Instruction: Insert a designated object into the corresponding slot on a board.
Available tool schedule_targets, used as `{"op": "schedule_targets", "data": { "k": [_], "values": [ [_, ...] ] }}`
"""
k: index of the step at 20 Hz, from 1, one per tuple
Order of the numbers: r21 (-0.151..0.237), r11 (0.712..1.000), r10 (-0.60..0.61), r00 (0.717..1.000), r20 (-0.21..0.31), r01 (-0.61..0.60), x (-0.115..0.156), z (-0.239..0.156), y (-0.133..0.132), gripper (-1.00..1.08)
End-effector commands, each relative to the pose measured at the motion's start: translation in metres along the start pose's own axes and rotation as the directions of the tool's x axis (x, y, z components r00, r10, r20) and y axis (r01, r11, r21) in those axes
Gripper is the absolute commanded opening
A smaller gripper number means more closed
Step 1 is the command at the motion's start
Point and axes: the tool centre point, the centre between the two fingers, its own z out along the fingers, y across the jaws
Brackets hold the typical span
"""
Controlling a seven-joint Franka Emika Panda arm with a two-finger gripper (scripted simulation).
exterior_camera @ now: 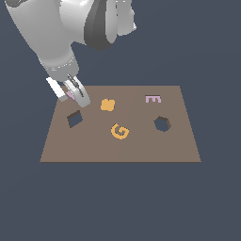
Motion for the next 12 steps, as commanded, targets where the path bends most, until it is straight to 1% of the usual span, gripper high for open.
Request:
{"op": "schedule_targets", "data": {
  "k": [1,4,7,10,12],
  "values": [
    [0.000,0.999,0.052,0.999,0.000,-0.052,-0.001,0.000,-0.003,-1.00],
    [0.001,0.992,0.128,0.992,0.000,-0.128,-0.002,-0.001,-0.008,-1.00],
    [0.001,0.977,0.215,0.977,-0.001,-0.215,-0.003,-0.001,-0.014,-1.00],
    [0.001,0.950,0.312,0.950,-0.001,-0.312,-0.004,-0.002,-0.020,-1.00],
    [0.001,0.925,0.381,0.925,-0.001,-0.381,-0.004,-0.002,-0.025,-1.00]
  ]
}}
